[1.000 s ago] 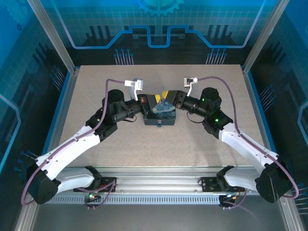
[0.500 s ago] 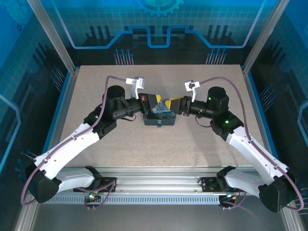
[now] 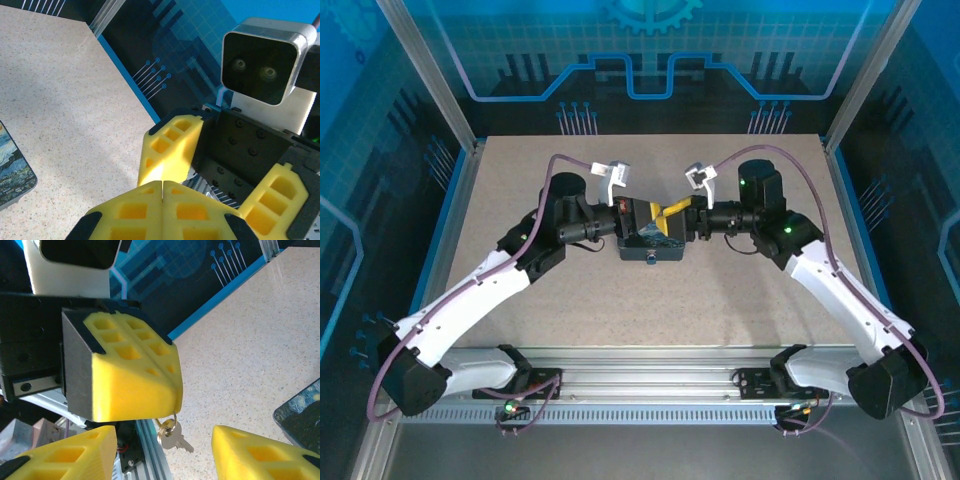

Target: Unlock the padlock with the key

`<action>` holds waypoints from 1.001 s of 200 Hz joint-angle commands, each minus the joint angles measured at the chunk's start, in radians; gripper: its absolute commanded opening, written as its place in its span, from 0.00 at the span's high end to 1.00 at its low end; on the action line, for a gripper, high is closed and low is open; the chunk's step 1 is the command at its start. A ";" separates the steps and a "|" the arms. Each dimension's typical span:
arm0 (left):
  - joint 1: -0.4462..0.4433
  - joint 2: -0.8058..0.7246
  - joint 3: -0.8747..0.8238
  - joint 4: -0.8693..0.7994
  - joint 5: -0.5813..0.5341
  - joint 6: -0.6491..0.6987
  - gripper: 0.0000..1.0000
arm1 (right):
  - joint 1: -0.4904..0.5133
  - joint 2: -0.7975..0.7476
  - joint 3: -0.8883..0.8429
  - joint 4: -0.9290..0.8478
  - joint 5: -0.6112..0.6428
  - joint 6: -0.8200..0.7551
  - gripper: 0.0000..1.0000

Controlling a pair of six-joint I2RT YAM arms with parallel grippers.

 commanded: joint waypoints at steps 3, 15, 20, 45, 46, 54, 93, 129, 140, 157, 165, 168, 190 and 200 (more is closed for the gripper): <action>0.002 0.001 0.036 -0.003 0.043 -0.001 1.00 | 0.017 0.010 0.046 -0.048 -0.036 -0.047 0.48; 0.002 0.001 0.036 -0.002 0.047 0.000 1.00 | 0.020 0.015 0.054 -0.050 -0.039 -0.051 0.51; 0.002 0.001 0.036 -0.001 0.048 -0.001 1.00 | 0.021 0.016 0.059 -0.053 -0.037 -0.053 0.51; 0.002 0.003 0.035 -0.002 0.063 -0.003 1.00 | 0.026 0.029 0.084 -0.077 -0.028 -0.070 0.59; 0.002 0.003 0.035 -0.002 0.063 -0.002 1.00 | 0.026 0.030 0.084 -0.078 -0.028 -0.071 0.59; 0.002 0.001 0.035 -0.002 0.065 0.000 1.00 | 0.026 0.030 0.089 -0.084 -0.026 -0.075 0.63; 0.002 -0.001 0.033 -0.004 0.068 0.002 1.00 | 0.026 0.045 0.112 -0.125 -0.032 -0.103 0.88; 0.002 0.003 0.035 0.002 0.076 -0.002 1.00 | 0.027 0.052 0.115 -0.127 -0.029 -0.102 0.99; 0.002 0.006 0.035 0.003 0.076 -0.002 1.00 | 0.028 0.052 0.116 -0.124 -0.023 -0.099 1.00; 0.002 0.004 0.036 -0.003 0.068 -0.001 0.91 | 0.027 0.050 0.113 -0.121 -0.007 -0.093 1.00; 0.004 0.000 0.036 -0.010 0.054 -0.002 0.73 | 0.028 0.049 0.106 -0.114 -0.005 -0.088 1.00; 0.005 -0.002 0.035 -0.013 0.048 -0.002 0.68 | 0.027 0.048 0.104 -0.110 -0.003 -0.085 1.00; 0.027 -0.029 0.015 -0.013 0.019 -0.010 0.47 | 0.026 0.032 0.073 -0.081 0.009 -0.063 1.00; 0.041 -0.045 0.000 -0.004 0.018 -0.017 0.44 | 0.023 0.019 0.050 -0.052 0.015 -0.044 1.00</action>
